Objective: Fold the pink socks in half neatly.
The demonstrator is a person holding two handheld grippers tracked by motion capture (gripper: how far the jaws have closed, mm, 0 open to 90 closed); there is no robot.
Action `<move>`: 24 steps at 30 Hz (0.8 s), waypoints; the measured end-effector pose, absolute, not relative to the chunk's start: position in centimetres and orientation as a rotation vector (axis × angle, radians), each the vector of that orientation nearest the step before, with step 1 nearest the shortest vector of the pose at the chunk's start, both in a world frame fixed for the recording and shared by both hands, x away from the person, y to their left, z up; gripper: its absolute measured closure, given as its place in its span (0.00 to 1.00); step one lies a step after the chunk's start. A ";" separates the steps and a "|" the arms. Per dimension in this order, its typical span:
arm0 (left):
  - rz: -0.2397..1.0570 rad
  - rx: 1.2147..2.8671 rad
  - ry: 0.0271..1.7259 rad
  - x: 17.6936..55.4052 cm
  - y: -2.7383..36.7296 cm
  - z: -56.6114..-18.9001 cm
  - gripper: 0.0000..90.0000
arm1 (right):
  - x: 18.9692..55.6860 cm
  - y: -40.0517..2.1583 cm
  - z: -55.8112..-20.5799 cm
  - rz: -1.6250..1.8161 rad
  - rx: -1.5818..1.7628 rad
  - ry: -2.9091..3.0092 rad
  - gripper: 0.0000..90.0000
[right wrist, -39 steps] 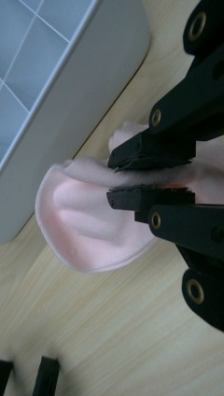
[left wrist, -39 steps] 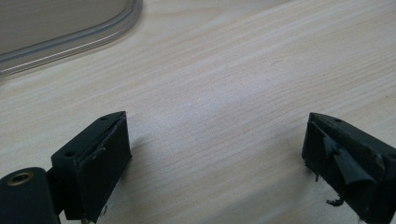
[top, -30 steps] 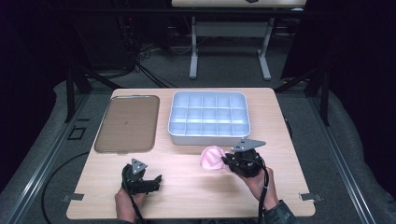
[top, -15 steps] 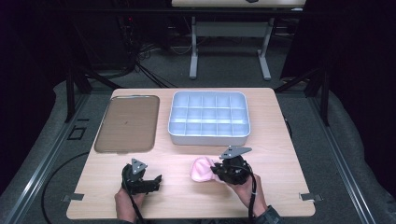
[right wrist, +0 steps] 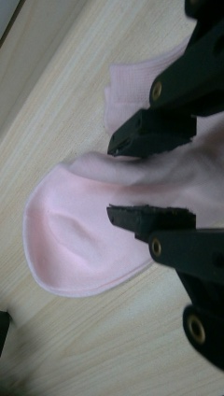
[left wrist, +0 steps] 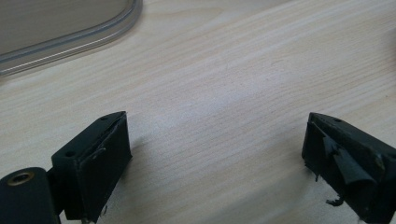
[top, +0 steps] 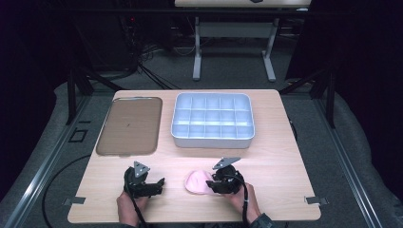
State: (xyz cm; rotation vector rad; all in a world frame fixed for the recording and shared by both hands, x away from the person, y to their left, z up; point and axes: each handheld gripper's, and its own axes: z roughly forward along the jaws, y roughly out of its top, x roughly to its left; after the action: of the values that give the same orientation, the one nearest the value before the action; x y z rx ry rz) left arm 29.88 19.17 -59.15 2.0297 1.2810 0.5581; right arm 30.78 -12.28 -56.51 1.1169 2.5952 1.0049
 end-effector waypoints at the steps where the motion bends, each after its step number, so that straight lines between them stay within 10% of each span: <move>1: 0.558 2.030 1.281 29.9 19.2 -59.1 0.08 | 30.8 -12.3 -56.5 1.005 1.117 2.595 0.65; 8: 0.553 2.028 1.282 29.9 19.2 -59.1 0.08 | 30.8 -15.4 -54.5 1.122 1.119 2.544 0.49; 24: 0.552 1.965 1.262 29.4 18.5 -57.8 0.12 | 31.8 -19.2 -56.1 0.978 1.234 2.515 0.63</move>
State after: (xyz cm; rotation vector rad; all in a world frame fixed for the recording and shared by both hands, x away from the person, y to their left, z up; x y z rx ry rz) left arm 29.43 18.47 -57.85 1.9648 1.2624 0.5517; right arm 31.83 -19.23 -56.05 1.2340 2.5152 0.9782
